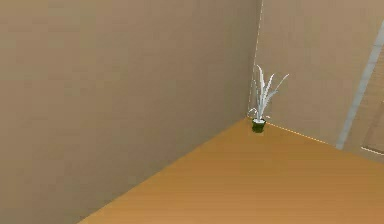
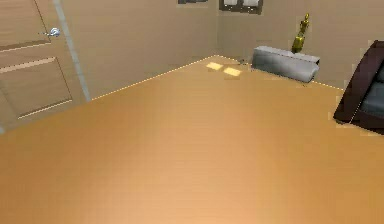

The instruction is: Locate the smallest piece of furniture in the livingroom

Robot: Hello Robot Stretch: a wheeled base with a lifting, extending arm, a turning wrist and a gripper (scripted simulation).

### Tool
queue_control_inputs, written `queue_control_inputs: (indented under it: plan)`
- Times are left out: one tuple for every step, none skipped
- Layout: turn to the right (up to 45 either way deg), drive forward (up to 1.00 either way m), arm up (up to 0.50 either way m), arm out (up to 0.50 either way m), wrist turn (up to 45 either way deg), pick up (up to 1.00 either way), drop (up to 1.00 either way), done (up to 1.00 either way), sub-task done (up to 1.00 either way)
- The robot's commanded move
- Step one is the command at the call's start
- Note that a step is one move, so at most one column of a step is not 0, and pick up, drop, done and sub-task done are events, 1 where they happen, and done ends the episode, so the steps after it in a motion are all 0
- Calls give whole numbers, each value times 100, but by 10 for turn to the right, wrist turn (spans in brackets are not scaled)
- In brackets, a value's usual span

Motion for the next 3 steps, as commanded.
queue_control_inputs:
  plan:
    - [30, 0, 0, 0, 0, 0, 0, 0, 0]
    - [0, 15, 0, 0, 0, 0, 0, 0, 0]
    - [-450, 0, 0, 0, 0, 0, 0, 0, 0]
